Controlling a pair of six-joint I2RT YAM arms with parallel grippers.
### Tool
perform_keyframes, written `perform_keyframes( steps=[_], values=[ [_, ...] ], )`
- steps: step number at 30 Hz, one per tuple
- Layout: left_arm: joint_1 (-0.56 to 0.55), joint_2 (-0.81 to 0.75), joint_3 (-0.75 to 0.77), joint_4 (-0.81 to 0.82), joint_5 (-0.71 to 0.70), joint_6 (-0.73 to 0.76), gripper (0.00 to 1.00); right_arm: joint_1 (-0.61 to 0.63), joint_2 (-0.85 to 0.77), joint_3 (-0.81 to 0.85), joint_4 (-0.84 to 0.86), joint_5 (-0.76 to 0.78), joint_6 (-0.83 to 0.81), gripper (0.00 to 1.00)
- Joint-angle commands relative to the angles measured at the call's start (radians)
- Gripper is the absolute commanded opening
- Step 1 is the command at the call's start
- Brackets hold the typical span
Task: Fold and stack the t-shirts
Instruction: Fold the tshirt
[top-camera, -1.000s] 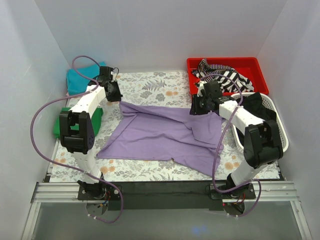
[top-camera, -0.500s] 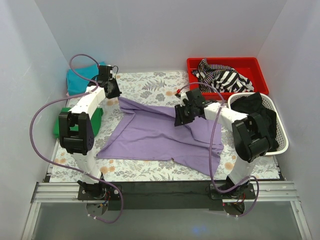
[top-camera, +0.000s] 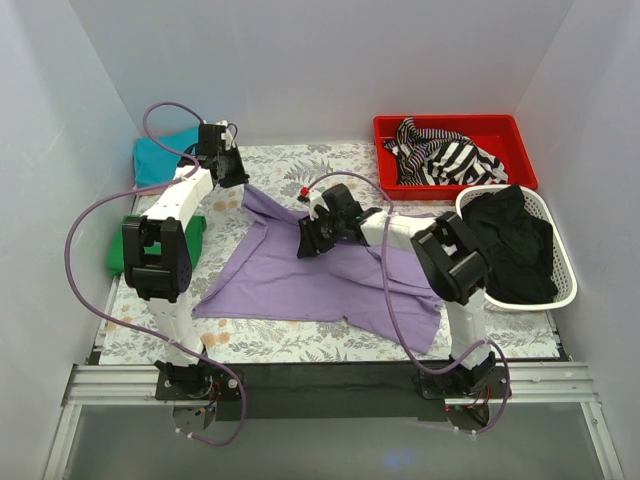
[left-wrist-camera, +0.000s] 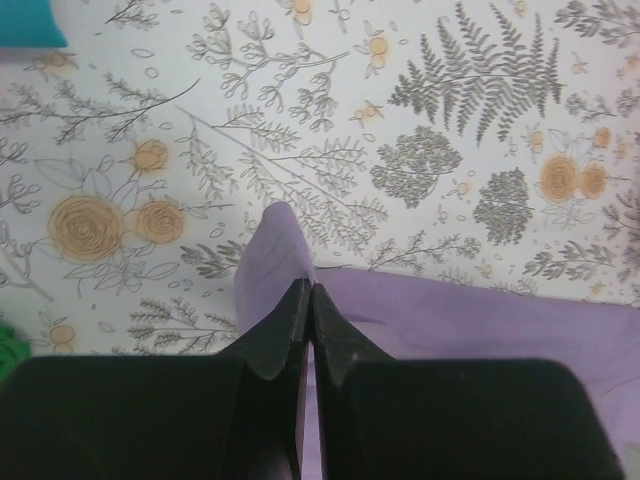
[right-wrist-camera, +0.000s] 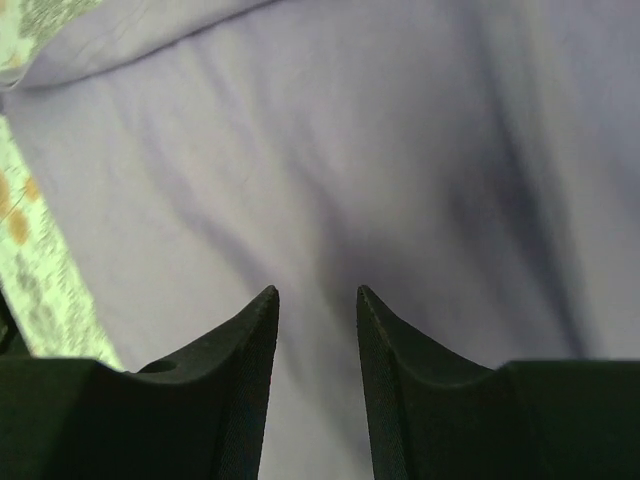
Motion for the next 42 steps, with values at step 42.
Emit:
perform_keyframes(
  steps=[42],
  values=[
    [-0.031, 0.231, 0.352, 0.172, -0.141, 0.216, 0.0, 0.024, 0.334, 0.167, 0.166, 0.106, 0.101, 0.46]
  ],
)
